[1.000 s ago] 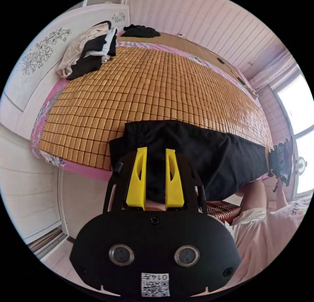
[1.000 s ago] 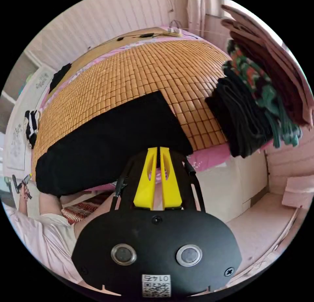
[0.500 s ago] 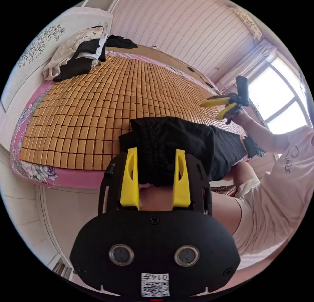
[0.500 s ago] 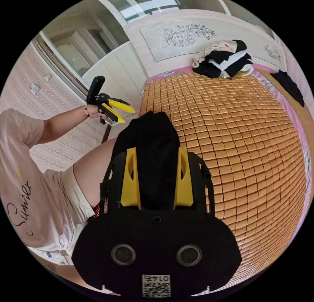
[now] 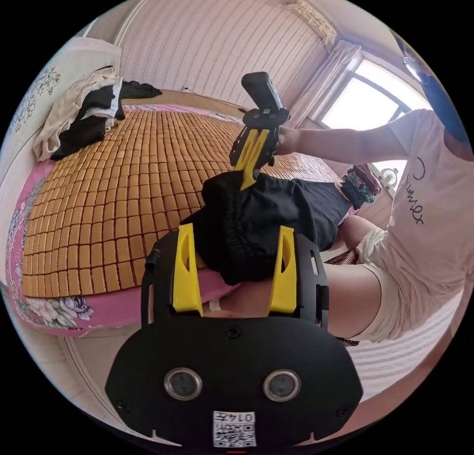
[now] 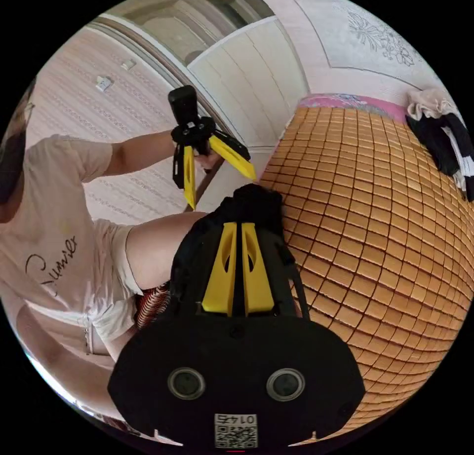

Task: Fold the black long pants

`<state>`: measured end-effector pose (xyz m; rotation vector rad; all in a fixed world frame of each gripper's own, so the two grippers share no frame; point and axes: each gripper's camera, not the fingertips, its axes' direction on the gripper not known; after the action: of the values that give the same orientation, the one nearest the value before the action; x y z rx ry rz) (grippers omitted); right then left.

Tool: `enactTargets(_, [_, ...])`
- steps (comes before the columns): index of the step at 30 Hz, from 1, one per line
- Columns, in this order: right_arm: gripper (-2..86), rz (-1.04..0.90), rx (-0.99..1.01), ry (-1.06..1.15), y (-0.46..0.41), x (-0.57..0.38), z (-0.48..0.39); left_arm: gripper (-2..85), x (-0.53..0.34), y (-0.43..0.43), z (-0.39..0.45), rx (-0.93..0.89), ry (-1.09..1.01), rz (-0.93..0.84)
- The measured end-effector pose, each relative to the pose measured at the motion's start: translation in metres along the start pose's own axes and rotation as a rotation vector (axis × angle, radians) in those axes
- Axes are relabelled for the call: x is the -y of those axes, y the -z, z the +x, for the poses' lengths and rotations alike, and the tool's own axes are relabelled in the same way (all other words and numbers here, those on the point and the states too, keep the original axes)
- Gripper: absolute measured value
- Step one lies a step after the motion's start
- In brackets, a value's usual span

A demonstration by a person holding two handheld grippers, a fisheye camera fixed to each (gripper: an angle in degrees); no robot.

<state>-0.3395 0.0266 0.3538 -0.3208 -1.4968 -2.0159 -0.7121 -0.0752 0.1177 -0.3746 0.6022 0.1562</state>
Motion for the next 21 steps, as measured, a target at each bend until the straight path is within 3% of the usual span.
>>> enactTargets(4, [0.8,-0.042,0.137,0.134,0.009,0.026,0.011,19.8,0.018,0.005,-0.004,-0.088,-0.092,-0.039])
enactTargets(6, [0.9,-0.087,0.119,0.124,0.001,0.041,0.03,13.3,0.025,0.008,-0.007,-0.147,-0.112,-0.089])
enactTargets(7, [0.9,-0.104,0.103,0.109,-0.003,0.044,0.037,5.6,0.027,0.009,-0.012,-0.196,-0.098,-0.164])
enactTargets(12, [3.0,-0.273,-0.05,-0.137,-0.057,0.064,0.106,3.8,0.014,0.019,-0.044,-0.151,0.148,-0.275])
enactTargets(16, [6.4,-0.332,-0.201,-0.18,-0.076,0.074,0.124,3.5,0.002,0.021,-0.073,-0.159,0.328,-0.32])
enactTargets(21, [7.2,-0.202,-0.245,-0.258,-0.039,0.055,0.12,2.9,-0.007,0.028,-0.104,-0.267,0.479,-0.229])
